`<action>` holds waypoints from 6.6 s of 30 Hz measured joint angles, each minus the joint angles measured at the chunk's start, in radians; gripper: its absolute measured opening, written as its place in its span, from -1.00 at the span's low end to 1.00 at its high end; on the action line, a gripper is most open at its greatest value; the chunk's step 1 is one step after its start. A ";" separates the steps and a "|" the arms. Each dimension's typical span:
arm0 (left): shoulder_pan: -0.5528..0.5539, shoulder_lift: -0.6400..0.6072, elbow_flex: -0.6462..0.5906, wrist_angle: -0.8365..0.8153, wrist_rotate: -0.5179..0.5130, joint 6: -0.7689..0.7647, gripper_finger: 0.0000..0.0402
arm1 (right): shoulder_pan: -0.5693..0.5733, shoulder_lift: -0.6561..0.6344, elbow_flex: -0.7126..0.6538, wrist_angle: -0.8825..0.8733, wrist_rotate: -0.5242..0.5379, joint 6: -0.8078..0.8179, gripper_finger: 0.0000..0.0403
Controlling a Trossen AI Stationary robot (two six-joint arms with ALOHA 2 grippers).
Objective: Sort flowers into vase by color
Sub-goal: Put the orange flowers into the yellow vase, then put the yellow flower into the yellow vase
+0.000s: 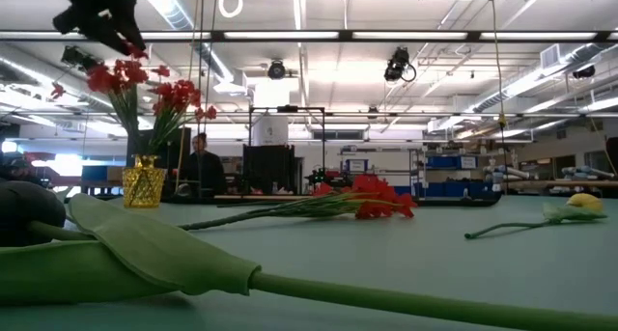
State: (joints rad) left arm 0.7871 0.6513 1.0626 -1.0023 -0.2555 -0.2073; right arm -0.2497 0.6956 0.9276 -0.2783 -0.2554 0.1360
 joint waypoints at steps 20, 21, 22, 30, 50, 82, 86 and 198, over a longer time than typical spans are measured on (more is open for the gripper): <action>-0.035 0.304 0.307 -0.189 0.118 -0.002 0.07 | 0.000 0.000 0.000 0.000 0.000 0.000 -0.41; -0.037 0.312 0.319 -0.188 0.120 -0.002 0.07 | 0.000 0.000 0.000 0.000 0.000 0.000 -0.41; -0.041 0.319 0.332 -0.187 0.119 -0.001 0.07 | 0.000 0.000 0.000 0.000 0.000 0.000 -0.41; -0.131 0.373 0.474 -0.130 0.136 -0.005 0.07 | 0.000 0.000 0.000 0.000 0.000 0.000 -0.41; -0.480 0.671 0.484 0.077 0.187 -0.134 0.07 | 0.005 0.029 0.000 0.143 -0.003 0.207 -0.41; -0.504 0.689 0.482 -0.006 0.134 0.111 0.07 | 0.367 0.643 0.000 -0.668 0.257 1.820 -0.40; -0.474 0.691 0.482 -0.008 0.207 0.211 0.07 | 0.382 0.711 0.000 -0.714 0.227 1.971 -0.40; -0.657 0.851 0.482 0.808 0.278 -0.009 -0.72 | 0.056 0.560 0.330 0.293 0.050 -0.007 -0.96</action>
State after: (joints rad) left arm 0.1299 1.5021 1.5448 -0.1942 0.0224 -0.2165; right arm -0.1937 1.2556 1.2572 0.0147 -0.2054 0.1294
